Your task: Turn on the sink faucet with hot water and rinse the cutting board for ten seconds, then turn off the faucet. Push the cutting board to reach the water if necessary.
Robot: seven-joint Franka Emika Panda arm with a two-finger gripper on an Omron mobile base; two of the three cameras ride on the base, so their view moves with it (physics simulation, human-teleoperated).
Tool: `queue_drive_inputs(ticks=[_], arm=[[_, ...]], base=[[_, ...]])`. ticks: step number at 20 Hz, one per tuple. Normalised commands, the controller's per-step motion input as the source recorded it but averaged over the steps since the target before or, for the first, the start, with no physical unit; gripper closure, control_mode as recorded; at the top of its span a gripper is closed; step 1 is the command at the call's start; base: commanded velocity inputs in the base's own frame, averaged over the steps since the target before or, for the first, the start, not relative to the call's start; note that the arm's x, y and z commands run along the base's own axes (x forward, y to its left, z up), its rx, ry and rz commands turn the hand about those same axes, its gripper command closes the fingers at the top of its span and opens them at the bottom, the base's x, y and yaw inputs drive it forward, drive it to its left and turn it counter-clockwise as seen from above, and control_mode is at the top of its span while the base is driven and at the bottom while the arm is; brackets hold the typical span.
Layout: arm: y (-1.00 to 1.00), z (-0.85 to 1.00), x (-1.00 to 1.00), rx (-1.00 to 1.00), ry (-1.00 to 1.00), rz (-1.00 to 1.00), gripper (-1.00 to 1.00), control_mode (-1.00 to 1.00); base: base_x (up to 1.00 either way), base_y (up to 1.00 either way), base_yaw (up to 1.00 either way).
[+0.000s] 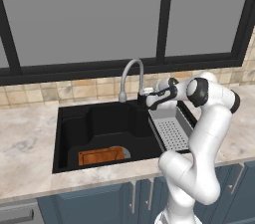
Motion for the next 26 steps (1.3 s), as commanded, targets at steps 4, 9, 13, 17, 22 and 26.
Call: queue_drive_inputs(ticks=[4,9,13,17,22,26], arm=[[0.00,0.00,0.00,0.00,0.00,0.00,-1.00,-1.00],[0.00,0.00,0.00,0.00,0.00,0.00,-1.00,-1.00],[0.00,0.00,0.00,0.00,0.00,0.00,-1.00,-1.00],[0.00,0.00,0.00,0.00,0.00,0.00,-1.00,-1.00],[0.00,0.00,0.00,0.00,0.00,0.00,-1.00,-1.00],[0.00,0.00,0.00,0.00,0.00,0.00,-1.00,-1.00]], base=[[0.00,0.00,0.00],[0.00,0.00,0.00],[0.00,0.00,0.00],[0.00,0.00,0.00],[0.00,0.00,0.00],[0.00,0.00,0.00]])
